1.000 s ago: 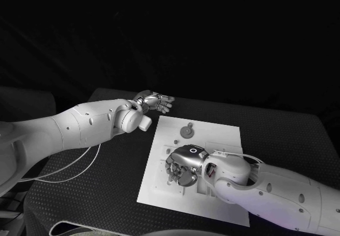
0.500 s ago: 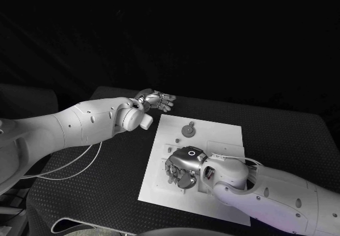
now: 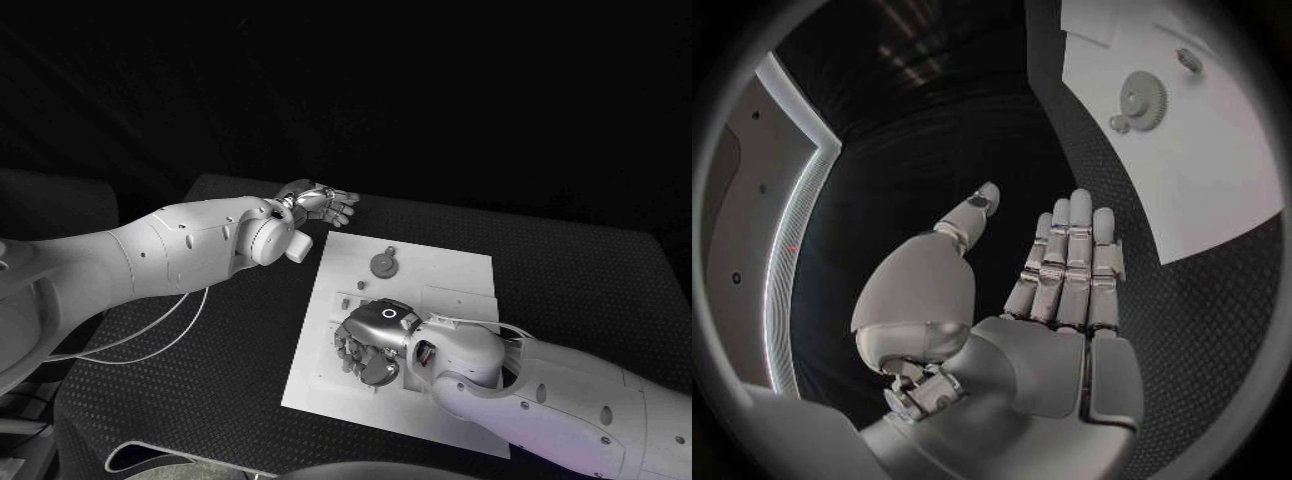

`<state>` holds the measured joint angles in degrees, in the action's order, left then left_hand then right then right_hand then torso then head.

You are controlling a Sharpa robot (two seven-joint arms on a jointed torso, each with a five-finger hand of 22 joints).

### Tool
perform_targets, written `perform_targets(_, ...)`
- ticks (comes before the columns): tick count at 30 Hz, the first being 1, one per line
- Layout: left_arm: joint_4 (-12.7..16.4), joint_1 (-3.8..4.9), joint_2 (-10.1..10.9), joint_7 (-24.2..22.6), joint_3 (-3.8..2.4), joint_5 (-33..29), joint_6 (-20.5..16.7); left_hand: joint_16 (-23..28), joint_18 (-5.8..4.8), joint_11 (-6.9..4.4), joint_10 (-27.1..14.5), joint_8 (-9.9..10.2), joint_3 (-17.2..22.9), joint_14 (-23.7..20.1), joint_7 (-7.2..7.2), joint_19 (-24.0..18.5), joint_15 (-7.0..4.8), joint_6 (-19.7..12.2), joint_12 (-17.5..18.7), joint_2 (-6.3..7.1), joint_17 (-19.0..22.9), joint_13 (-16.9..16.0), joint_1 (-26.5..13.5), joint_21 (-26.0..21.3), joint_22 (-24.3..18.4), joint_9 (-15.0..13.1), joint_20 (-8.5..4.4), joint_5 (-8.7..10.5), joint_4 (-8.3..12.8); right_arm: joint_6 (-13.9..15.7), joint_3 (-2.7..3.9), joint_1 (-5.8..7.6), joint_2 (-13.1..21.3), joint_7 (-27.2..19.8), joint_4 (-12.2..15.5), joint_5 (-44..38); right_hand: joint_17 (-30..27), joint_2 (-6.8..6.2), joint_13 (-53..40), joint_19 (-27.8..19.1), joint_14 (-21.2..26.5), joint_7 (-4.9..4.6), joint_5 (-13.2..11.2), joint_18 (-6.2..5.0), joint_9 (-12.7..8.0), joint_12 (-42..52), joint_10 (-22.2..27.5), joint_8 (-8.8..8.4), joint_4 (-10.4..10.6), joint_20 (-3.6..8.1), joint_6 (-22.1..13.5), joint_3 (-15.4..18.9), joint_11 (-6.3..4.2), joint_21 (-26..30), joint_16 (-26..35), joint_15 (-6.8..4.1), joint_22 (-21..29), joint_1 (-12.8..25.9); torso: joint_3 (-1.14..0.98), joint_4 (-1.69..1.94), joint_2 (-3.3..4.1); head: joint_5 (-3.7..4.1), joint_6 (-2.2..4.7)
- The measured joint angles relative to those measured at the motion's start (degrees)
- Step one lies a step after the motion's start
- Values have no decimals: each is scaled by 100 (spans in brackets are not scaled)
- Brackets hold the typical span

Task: Assemble the parts on the task board

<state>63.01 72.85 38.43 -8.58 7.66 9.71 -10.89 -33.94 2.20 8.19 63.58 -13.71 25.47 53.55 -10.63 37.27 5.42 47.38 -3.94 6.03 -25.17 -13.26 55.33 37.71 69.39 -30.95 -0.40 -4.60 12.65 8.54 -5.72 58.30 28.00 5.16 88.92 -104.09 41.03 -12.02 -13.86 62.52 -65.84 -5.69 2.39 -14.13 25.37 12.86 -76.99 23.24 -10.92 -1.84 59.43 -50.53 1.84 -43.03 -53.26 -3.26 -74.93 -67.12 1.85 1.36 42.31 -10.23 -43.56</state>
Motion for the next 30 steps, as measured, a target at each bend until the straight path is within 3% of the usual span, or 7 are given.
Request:
perform_targets(12,0,0,0,1,0,0,10,0,0,0,0,0,0,0,0,0,0,0,0,-17,-10,5,-17,0,0,0,0,0,0,81,-99,-24,-93,-29,-167,-71,-7,-1,-13,-1,0,5,0,-1,7,0,0,16,-1,-1,-5,1,0,0,0,0,1,0,-2,0,-1,-5,-10)
perform_targets(15,0,0,0,2,0,0,12,0,0,0,0,0,0,0,0,0,0,0,0,-22,-11,5,-22,0,5,0,0,0,0,141,-161,-17,-110,-64,-196,-102,-19,-2,-18,-1,0,5,0,-1,210,3,0,16,-9,-1,-5,-8,0,0,-20,0,-1,0,-3,0,-1,-5,-11)
perform_targets(21,0,0,2,3,0,0,14,22,0,0,0,0,0,0,0,0,0,0,0,-22,-17,5,-22,0,4,5,0,0,0,225,-227,-1,-125,-123,-252,-125,-20,-3,-24,-2,0,5,-1,-1,233,3,0,17,-16,-2,-5,-15,0,0,-20,0,-1,0,-3,0,-1,-1,-12)
perform_targets(27,2,0,6,4,0,0,16,22,0,0,0,0,0,20,0,0,-20,0,0,-22,-22,4,-22,0,4,5,0,0,0,272,-243,-3,-119,-148,-266,-101,-39,-11,-34,-10,0,5,17,0,220,-1,22,15,-41,-10,-5,-21,22,0,-20,0,0,7,-3,-3,-1,-1,-6)
perform_targets(30,2,0,10,6,0,0,17,22,-1,0,0,0,0,20,0,0,-20,0,0,-22,-23,8,-22,0,4,5,0,0,0,310,-247,-7,-100,-160,-268,-61,-63,-107,-41,-11,0,-26,51,-1,217,-71,76,-64,-91,-11,-38,34,76,2,-21,0,2,103,-3,-5,-1,-1,-3)
